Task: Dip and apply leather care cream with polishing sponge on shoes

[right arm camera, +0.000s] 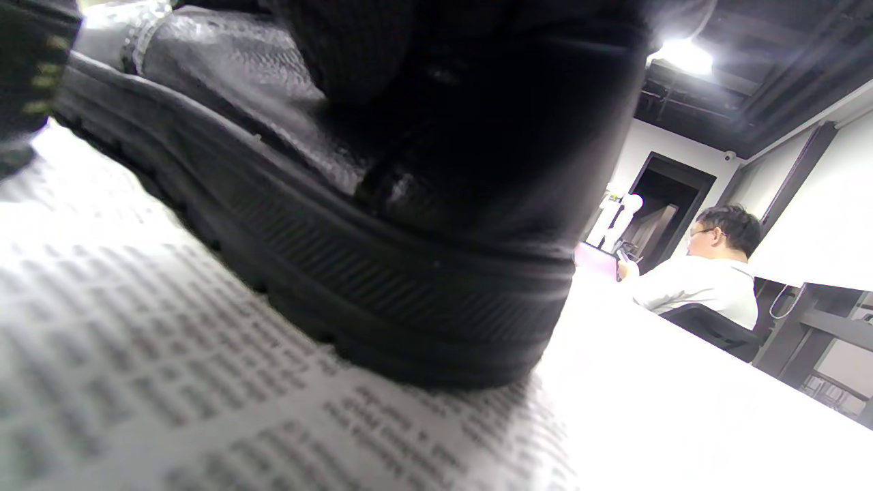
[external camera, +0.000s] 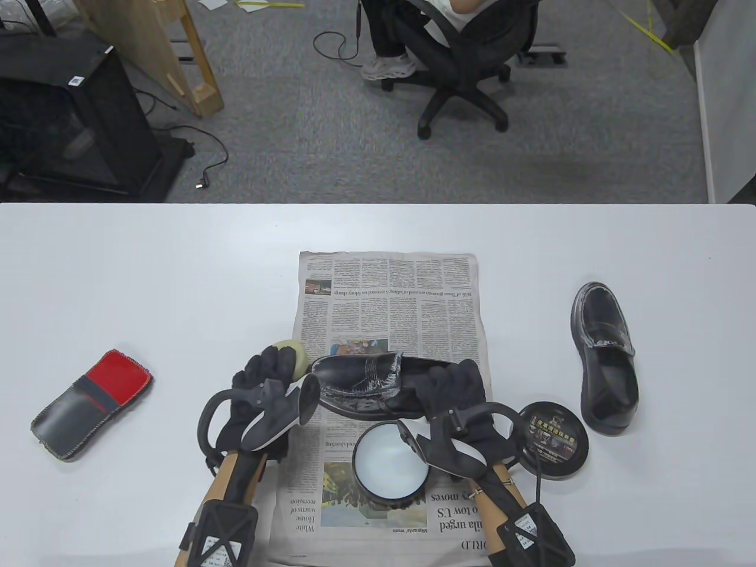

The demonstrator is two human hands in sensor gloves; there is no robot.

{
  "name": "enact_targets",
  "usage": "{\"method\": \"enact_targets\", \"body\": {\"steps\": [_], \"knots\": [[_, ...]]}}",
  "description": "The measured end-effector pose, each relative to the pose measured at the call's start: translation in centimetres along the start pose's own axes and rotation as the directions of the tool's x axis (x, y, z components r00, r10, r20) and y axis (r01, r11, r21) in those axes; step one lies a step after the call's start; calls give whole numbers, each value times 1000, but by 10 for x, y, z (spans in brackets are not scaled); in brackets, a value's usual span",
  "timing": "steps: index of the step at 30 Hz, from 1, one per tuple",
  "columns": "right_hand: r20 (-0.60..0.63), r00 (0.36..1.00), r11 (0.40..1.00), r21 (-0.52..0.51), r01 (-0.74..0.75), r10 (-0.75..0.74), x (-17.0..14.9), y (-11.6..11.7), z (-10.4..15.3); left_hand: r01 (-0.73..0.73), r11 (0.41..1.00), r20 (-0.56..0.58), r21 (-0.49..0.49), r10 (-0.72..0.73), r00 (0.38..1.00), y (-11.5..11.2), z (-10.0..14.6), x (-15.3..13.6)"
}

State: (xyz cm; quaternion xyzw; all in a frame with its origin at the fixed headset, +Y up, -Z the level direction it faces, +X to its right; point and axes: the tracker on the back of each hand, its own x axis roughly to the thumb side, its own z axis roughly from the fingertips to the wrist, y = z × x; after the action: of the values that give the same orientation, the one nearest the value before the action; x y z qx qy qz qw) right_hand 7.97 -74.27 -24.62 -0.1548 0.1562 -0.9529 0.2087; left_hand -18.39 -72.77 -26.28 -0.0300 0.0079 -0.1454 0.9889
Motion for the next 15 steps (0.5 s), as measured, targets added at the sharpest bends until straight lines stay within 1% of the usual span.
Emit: {"method": "enact_targets", "body": {"steps": [4, 6, 8, 9, 10, 13, 14, 15], "knots": [[1, 1000, 1000, -1, 0, 0, 0, 0, 0, 4, 998, -61, -56, -7, 998, -7, 13, -30], [1, 1000, 1000, -2, 3, -3, 0, 0, 0, -6, 996, -95, -90, -3, 995, -18, 14, -40], [1, 1000, 1000, -3, 8, -8, -1, 0, 1, -22, 986, -89, -164, 7, 996, -33, 11, -45], [2, 1000, 1000, -3, 13, -13, -1, 1, 1, -41, 970, -60, -241, 28, 998, -41, 9, -46], [4, 1000, 1000, -2, 15, -15, -1, 1, 1, -54, 964, -55, -262, 41, 998, -43, 9, -47], [29, 999, 1000, 1, 29, -29, -3, -2, 2, -131, 958, -31, -254, 127, 991, -40, 11, -51], [35, 998, 999, 2, 53, -53, -6, -4, 3, -168, 959, -19, -228, 168, 986, -36, 14, -52], [34, 994, 995, -6, 100, -100, -10, -5, 5, -204, 963, -9, -178, 205, 979, -32, 17, -53]]}}
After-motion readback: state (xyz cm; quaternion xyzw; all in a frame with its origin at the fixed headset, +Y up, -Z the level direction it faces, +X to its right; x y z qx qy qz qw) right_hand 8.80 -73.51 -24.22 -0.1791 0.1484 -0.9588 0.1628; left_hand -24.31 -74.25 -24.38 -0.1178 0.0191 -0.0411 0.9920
